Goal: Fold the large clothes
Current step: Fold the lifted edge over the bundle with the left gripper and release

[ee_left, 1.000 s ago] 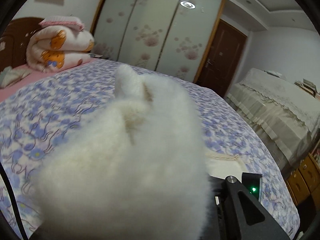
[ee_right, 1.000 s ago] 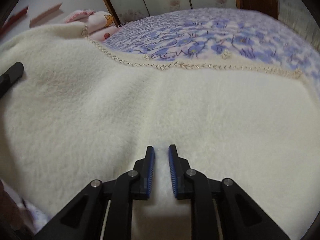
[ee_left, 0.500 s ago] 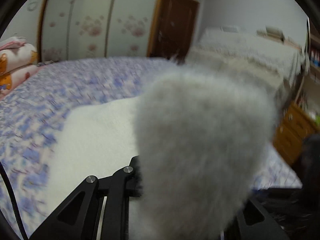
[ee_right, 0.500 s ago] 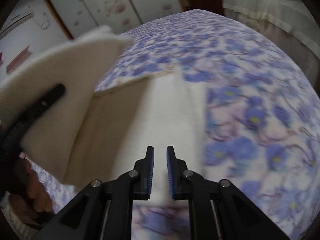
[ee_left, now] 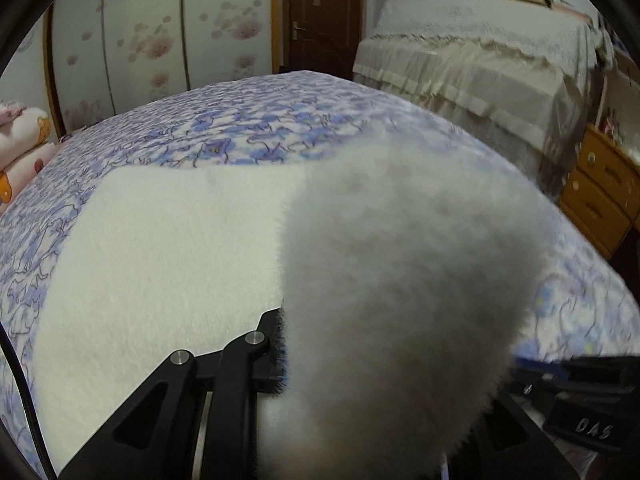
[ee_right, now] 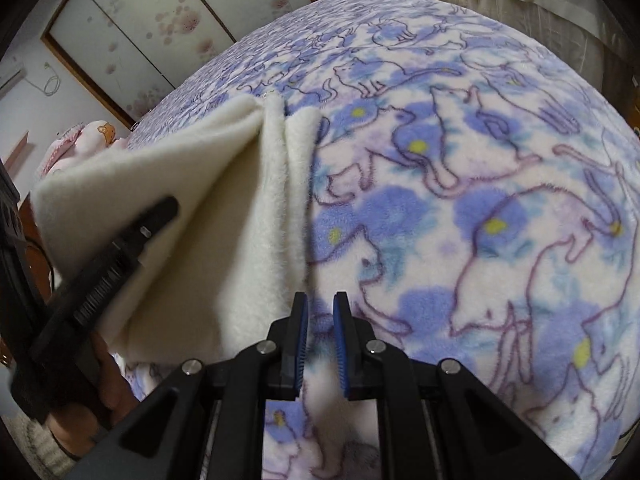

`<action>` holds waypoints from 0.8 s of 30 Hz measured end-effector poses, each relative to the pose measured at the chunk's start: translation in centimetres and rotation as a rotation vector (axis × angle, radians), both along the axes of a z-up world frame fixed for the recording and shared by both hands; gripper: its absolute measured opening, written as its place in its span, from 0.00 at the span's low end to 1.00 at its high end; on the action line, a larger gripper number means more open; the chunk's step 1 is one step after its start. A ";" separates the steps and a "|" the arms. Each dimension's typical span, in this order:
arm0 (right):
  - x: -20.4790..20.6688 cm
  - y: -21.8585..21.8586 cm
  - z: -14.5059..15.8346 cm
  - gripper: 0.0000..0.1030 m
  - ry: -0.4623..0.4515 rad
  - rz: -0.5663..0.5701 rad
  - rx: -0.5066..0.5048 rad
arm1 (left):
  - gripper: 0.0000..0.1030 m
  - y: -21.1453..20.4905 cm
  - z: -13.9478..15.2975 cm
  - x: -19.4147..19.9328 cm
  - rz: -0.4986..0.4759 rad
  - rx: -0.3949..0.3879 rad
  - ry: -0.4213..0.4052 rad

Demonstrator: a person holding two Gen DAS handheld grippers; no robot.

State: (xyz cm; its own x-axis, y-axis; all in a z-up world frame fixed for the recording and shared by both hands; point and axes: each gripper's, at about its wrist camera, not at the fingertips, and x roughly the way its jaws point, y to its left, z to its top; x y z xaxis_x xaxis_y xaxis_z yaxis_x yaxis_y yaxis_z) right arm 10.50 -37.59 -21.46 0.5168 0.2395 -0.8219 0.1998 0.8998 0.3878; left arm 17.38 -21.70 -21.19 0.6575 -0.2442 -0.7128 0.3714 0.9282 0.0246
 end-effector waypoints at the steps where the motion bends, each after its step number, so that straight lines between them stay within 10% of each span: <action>1: 0.0 0.1 0.0 0.11 0.002 0.001 -0.007 | 0.19 -0.3 -0.2 -0.2 -0.001 0.005 0.006; 5: -0.1 0.0 0.1 0.11 0.003 0.000 -0.033 | 0.19 -0.6 0.7 -0.9 -0.021 -0.059 0.030; 9: 0.0 -0.3 0.1 0.11 0.023 -0.017 -0.039 | 0.21 -1.9 -0.2 -1.7 -0.095 0.042 -0.001; 11: -0.1 -0.3 0.5 0.11 0.020 -0.021 -0.056 | 0.34 -1.9 0.0 -1.5 -0.116 0.048 0.008; 13: -0.1 -0.4 1.0 0.15 0.018 -0.017 -0.074 | 0.74 -1.8 0.8 -1.3 -0.147 0.019 0.066; 15: 0.1 -0.5 1.4 0.15 0.029 -0.016 -0.084 | 0.90 -1.4 1.9 -1.6 -0.173 -0.005 0.104; 24: 0.3 -0.9 6.6 0.23 -0.048 -0.018 -0.058 | 0.90 7.3 8.2 -3.0 -0.137 -0.208 0.242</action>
State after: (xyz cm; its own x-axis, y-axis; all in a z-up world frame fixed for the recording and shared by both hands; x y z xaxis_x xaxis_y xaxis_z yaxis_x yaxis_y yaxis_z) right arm 10.78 -38.46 -14.85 0.5596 0.1825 -0.8084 0.1986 0.9175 0.3446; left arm 14.41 -14.37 -12.96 0.4263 -0.4748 -0.7700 0.4647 0.8452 -0.2639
